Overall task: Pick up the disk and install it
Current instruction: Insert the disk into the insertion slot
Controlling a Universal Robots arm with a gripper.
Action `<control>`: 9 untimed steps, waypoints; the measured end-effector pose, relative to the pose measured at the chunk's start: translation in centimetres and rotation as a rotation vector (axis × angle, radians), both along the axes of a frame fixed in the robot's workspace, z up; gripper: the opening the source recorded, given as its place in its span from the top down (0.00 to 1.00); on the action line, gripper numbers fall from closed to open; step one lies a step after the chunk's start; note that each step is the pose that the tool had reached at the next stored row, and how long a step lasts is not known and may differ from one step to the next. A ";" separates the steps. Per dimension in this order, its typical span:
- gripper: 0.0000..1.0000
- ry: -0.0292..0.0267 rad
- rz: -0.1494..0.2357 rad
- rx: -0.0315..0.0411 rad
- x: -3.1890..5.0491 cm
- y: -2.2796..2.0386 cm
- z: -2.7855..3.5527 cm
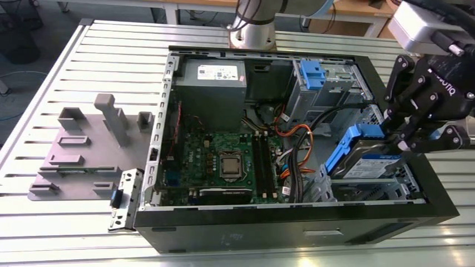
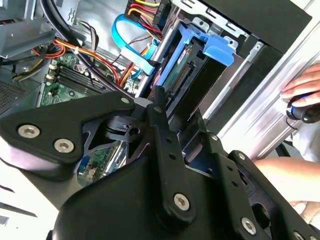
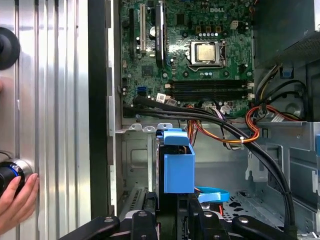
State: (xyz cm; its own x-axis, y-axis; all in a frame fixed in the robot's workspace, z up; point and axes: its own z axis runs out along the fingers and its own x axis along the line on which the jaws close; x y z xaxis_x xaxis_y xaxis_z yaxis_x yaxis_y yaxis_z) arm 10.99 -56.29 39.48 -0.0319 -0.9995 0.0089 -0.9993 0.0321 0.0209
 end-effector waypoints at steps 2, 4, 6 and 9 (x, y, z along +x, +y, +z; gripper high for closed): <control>0.65 0.0000 -0.001 0.0001 0.00 0.00 -0.36; 0.65 0.0001 -0.001 0.0001 0.00 -0.01 -0.73; 0.65 0.0000 -0.002 0.0001 0.00 -0.01 -1.10; 0.65 0.0001 -0.002 0.0000 0.00 -0.02 -1.63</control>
